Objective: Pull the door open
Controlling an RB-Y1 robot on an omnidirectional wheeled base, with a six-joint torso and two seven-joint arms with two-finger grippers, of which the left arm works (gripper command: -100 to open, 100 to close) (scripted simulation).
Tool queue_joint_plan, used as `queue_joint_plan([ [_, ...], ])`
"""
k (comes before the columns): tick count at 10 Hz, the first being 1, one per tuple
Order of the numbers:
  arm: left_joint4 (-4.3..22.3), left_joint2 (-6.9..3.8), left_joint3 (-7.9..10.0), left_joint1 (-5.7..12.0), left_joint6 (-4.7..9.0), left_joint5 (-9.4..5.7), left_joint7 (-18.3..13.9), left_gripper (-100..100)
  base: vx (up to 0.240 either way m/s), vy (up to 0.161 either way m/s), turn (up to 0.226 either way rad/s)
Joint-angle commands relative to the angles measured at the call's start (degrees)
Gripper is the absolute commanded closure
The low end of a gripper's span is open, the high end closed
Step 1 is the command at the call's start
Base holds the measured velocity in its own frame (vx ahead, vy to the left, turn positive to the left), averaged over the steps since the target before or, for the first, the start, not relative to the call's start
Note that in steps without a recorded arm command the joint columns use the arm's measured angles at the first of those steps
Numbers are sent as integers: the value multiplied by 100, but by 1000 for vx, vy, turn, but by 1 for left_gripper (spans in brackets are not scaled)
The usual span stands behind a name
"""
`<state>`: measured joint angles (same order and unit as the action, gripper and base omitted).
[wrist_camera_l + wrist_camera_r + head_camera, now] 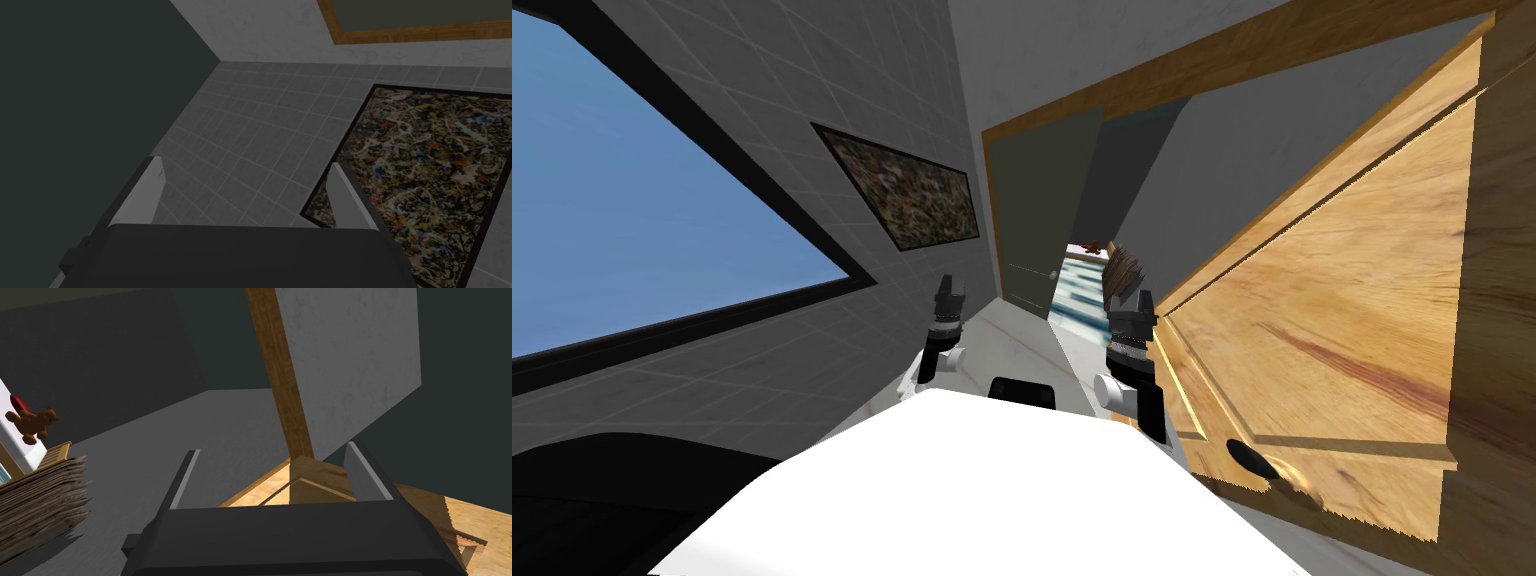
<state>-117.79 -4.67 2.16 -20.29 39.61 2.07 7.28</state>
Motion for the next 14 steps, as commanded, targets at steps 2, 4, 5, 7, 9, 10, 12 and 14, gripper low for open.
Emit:
queue_joint_plan([
  [2, 305, -26, -29, 100, 51, 123, 233, -100, 93, -76, 5],
  [4, 555, -55, -38, 181, 101, 208, 397, -100, 92, -59, 3],
  [5, 693, -69, -42, 225, 128, 255, 487, -100, 94, -63, 5],
  [7, 968, -97, -52, 315, 183, 349, 668, -100, 89, -71, 5],
  [9, 1244, -125, -62, 404, 238, 443, 849, -100, 93, -70, 5],
  [10, 1383, -139, -67, 449, 265, 491, 940, -100, 105, -64, 7],
  [12, 1676, -165, -78, 544, 324, 591, 1133, -100, 113, -76, 4],
  [14, 1968, -192, -88, 639, 382, 691, 1326, -100, 84, -74, 7],
])
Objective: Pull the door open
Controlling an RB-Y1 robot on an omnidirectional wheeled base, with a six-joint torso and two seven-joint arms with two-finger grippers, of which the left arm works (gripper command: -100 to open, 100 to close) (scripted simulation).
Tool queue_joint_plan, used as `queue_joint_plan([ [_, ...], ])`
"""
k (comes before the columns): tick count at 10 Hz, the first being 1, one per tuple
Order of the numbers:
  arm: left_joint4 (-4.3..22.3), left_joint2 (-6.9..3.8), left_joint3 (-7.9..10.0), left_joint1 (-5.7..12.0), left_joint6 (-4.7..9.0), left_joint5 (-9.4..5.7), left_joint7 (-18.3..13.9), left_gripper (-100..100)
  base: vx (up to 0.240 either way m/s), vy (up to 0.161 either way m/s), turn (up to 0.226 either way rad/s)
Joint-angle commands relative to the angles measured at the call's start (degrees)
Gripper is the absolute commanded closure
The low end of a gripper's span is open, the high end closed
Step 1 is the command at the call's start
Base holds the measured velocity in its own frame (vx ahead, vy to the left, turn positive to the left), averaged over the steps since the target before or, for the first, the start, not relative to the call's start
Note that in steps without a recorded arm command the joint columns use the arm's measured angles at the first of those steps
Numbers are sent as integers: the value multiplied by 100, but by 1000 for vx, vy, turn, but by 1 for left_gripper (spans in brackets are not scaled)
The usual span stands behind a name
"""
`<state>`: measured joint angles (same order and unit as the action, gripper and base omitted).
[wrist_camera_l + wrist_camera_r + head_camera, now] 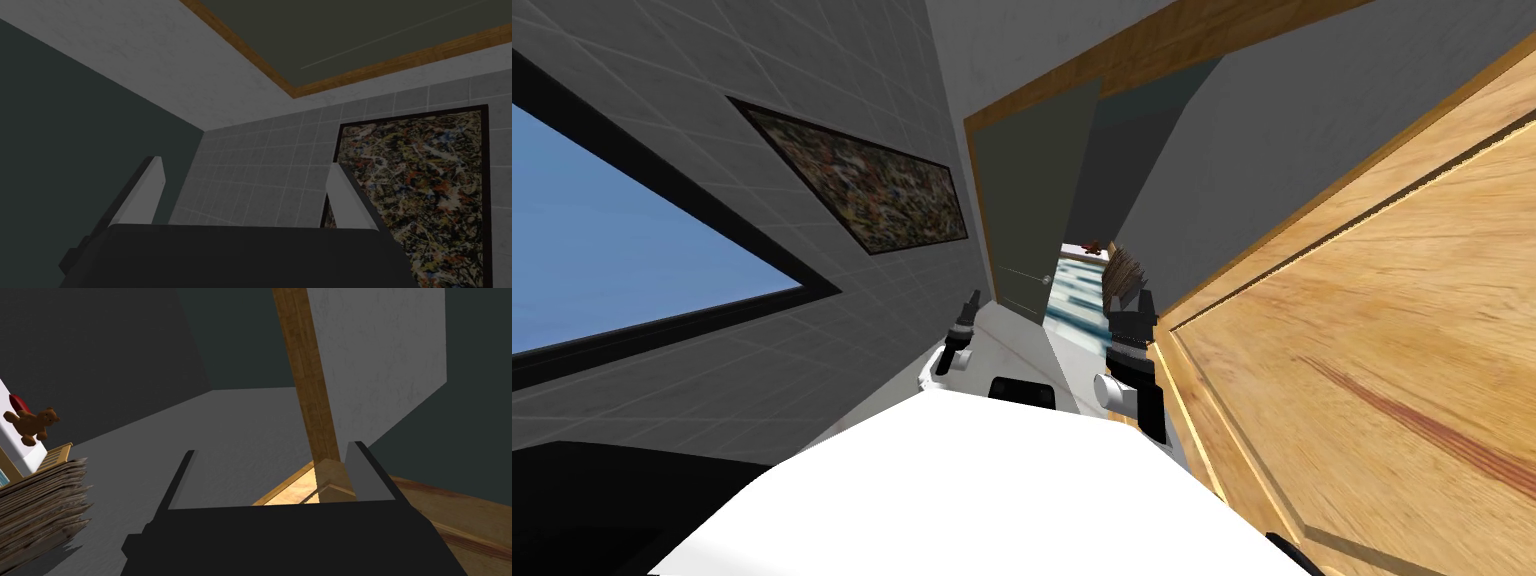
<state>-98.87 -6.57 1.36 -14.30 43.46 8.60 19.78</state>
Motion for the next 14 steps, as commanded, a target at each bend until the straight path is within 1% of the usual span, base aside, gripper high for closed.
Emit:
queue_joint_plan([
  [1, 222, -15, -13, 88, 26, 88, 172, -100, 93, -63, 3],
  [14, 2174, -167, -83, 720, 418, 757, 1458, -100, 99, -78, 6],
])
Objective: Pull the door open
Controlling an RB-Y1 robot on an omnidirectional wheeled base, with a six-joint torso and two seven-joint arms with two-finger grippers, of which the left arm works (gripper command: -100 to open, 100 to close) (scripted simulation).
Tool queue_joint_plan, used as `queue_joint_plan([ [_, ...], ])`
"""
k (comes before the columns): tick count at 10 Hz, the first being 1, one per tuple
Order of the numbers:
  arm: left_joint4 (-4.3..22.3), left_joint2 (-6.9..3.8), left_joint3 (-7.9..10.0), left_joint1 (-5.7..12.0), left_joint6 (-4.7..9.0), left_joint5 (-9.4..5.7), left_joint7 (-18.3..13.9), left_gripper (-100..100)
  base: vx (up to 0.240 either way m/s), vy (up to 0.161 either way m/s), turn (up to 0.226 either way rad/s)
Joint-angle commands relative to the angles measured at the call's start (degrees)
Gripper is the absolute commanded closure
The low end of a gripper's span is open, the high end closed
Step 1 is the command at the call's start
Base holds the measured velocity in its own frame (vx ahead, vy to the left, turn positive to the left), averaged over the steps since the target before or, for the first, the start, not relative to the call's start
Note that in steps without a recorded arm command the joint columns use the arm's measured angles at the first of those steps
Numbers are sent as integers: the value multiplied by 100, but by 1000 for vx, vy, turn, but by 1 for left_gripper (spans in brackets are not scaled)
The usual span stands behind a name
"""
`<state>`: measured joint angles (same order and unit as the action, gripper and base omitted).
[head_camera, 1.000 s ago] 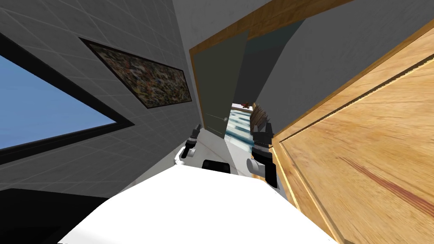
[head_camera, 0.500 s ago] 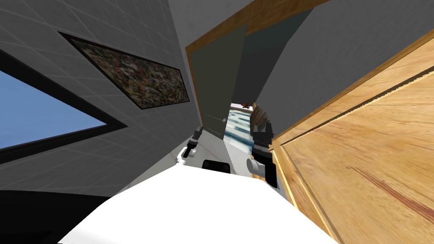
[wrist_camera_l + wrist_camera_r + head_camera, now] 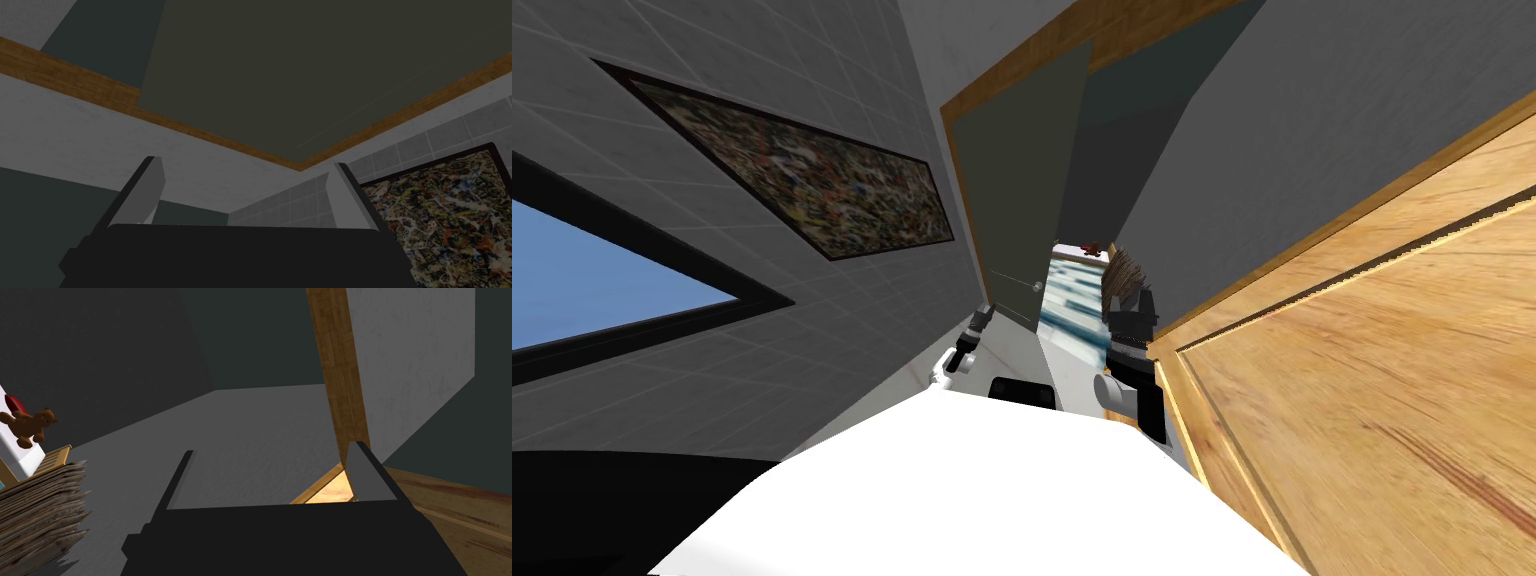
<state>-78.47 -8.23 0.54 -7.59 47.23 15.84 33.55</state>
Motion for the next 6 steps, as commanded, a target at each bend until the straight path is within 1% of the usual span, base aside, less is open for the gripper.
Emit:
queue_joint_plan([
  [1, 279, -11, -6, 96, 71, 83, 178, -100, 111, -75, 6],
  [6, 993, -60, -32, 330, 216, 331, 656, -100, 97, -74, 7],
])
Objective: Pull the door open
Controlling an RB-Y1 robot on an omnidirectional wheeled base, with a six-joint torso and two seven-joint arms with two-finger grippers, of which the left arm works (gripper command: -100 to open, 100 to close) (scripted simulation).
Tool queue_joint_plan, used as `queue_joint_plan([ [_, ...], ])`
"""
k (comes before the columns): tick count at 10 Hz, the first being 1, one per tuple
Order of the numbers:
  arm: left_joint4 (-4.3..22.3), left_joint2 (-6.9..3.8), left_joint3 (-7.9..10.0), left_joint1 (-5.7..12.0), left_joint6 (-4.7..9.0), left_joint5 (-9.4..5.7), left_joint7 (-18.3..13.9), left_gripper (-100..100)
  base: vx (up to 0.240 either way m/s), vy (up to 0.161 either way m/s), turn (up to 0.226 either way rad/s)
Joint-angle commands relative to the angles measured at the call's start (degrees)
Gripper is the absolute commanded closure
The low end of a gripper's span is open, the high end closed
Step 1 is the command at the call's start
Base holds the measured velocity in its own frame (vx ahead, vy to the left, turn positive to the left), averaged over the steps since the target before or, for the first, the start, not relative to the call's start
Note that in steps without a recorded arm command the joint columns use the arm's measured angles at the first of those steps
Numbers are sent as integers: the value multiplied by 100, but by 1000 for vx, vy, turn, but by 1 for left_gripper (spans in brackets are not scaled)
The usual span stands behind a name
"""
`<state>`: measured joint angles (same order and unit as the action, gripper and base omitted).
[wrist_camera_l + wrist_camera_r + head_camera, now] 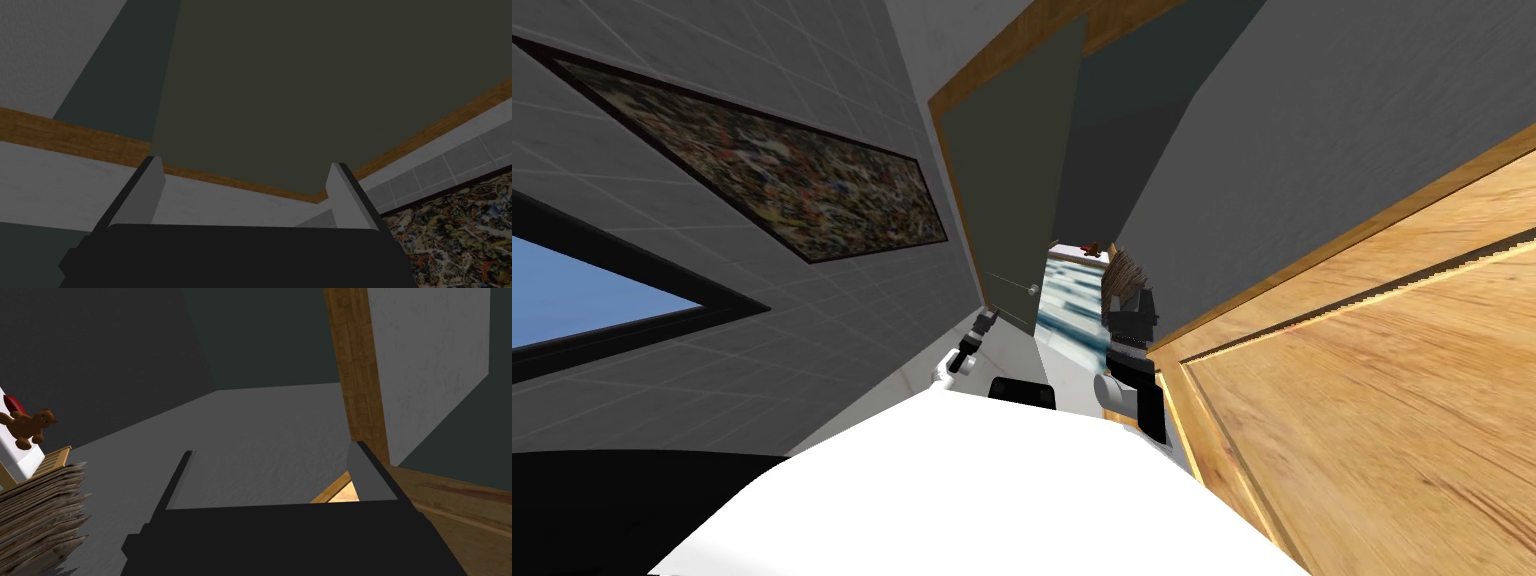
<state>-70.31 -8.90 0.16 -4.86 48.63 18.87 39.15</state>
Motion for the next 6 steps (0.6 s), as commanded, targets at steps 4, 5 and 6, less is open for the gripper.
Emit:
queue_joint_plan([
  [4, 599, -20, -9, 191, 159, 169, 368, -100, 66, -53, 4],
  [5, 736, -29, -14, 236, 187, 216, 458, -100, 98, -65, 9],
  [6, 873, -37, -19, 280, 215, 263, 549, -100, 111, -65, 4],
])
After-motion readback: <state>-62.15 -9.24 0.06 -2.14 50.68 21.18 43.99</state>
